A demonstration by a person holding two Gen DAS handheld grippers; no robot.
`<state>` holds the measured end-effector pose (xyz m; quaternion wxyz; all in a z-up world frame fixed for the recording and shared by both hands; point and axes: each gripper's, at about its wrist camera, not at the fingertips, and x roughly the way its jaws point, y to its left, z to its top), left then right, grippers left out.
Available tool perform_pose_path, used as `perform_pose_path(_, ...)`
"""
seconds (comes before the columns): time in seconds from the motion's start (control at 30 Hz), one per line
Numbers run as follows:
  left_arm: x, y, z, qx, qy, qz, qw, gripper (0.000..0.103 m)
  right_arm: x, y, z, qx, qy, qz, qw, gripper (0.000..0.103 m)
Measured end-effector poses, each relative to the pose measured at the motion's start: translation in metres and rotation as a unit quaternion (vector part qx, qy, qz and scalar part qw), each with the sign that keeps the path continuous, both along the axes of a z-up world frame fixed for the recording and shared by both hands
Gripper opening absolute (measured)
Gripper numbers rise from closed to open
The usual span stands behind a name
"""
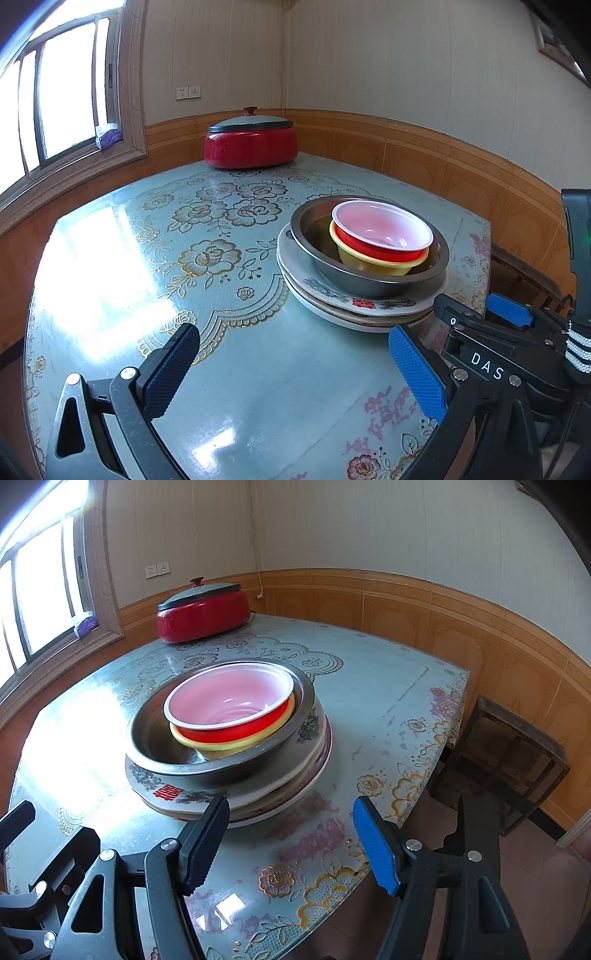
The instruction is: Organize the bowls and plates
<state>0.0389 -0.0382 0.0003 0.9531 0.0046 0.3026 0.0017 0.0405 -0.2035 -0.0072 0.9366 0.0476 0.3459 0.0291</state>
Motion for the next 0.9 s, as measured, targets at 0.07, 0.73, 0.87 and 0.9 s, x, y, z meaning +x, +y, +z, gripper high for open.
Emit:
perform_pose_path(0.07,-0.0002,0.0002,-0.0001,0.0,0.0,0.0,1.0,0.103,0.0004,-0.0001,0.0,0.001,0.0,0.001,1.0,0.07)
perform_pose_path(0.73,-0.0029,0.004,-0.0003,0.003,-0.004,0.024,0.9997,0.103,0.0063,0.0058,0.0018,-0.004,-0.004,0.026,1.0,0.07)
perform_pose_path(0.87,-0.0006,0.0069,-0.0012,-0.003,0.0,0.03,0.9995,0.102,0.0085,0.0033,0.004,-0.004,-0.007,0.033,0.999,0.07)
perform_pose_path(0.9,0.0008,0.0069,-0.0017,-0.002,0.002,0.032,0.9995,0.103,0.0101,0.0009,0.0053,-0.002,-0.007,0.033,0.999,0.07)
